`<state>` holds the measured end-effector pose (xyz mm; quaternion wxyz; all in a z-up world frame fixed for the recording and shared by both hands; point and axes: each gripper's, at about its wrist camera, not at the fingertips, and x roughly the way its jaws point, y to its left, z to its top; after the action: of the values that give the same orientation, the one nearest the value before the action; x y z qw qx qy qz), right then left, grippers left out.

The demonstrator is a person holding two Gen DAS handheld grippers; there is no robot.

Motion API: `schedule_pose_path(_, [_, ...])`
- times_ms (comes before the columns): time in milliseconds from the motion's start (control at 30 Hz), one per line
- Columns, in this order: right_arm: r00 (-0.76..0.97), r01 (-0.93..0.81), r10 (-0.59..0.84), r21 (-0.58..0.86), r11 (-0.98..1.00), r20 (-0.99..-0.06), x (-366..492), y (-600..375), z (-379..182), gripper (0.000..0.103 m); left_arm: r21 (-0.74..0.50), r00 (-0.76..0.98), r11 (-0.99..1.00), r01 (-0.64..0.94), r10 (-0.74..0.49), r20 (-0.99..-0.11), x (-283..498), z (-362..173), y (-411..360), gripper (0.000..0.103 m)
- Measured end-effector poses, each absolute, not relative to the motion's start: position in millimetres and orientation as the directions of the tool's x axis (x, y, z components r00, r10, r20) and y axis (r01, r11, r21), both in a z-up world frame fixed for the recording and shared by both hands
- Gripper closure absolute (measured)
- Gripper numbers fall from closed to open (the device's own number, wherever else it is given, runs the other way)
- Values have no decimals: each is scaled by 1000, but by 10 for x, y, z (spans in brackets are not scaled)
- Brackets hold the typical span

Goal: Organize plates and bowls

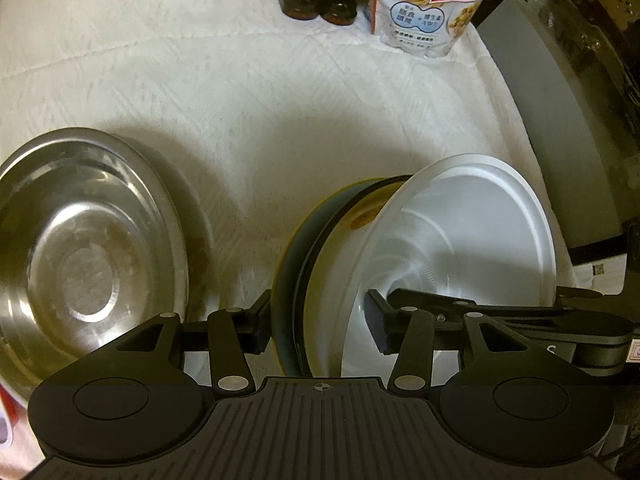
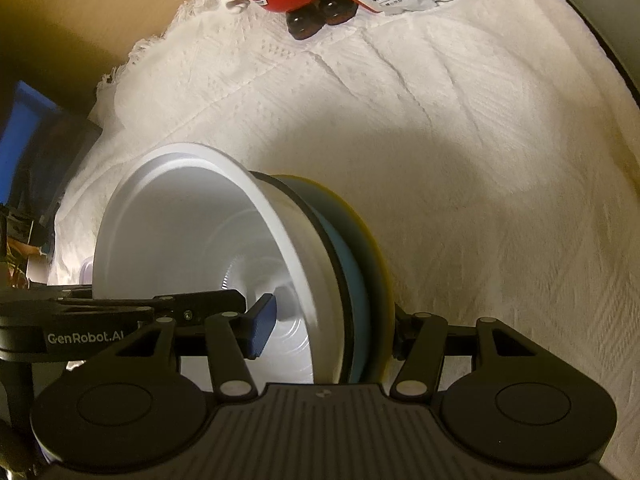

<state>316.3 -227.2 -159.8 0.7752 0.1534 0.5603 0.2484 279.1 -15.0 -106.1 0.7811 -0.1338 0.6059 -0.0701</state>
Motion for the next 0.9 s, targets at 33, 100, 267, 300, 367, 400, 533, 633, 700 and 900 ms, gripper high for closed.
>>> schedule_pose_path(33, [247, -216, 556, 515, 830, -793, 3171, -2274, -1602, 45, -295, 259, 954, -48, -273, -926, 2792, -1053, -160, 51])
schedule_pose_path(100, [248, -198, 557, 521, 830, -793, 3165, -2282, -1604, 45, -292, 262, 956, -40, -272, -926, 2797, -1043, -181, 50])
schedule_pose_path(267, [257, -184, 552, 521, 833, -793, 3163, -2276, -1612, 45, -294, 261, 955, -36, -275, -925, 2800, -1054, -172, 50])
schedule_pose_path(300, [260, -186, 553, 520, 833, -792, 3157, -2278, -1614, 45, -293, 262, 955, -33, -275, -925, 2798, -1055, -176, 50])
schedule_pose_path(367, [266, -191, 553, 519, 833, -790, 3143, -2282, -1618, 45, -293, 262, 956, -22, -277, -924, 2798, -1054, -187, 50])
schedule_pose_path(400, [270, -194, 551, 516, 834, -790, 3135, -2282, -1619, 45, -298, 262, 954, -18, -283, -923, 2801, -1053, -183, 50])
schedule_pose_path(533, [287, -203, 530, 490, 848, -798, 3098, -2285, -1603, 45, -328, 268, 945, 3, -317, -910, 2772, -1030, -155, 49])
schedule_pose_path(633, [289, -197, 528, 490, 849, -799, 3085, -2292, -1598, 45, -312, 269, 950, 26, -307, -913, 2748, -1013, -188, 49])
schedule_pose_path(700, [283, -198, 539, 501, 842, -794, 3094, -2278, -1611, 43, -292, 267, 956, 29, -289, -920, 2742, -1020, -213, 49])
schedule_pose_path(900, [272, -183, 537, 505, 844, -798, 3121, -2245, -1617, 45, -289, 266, 957, 0, -278, -923, 2736, -1033, -168, 49])
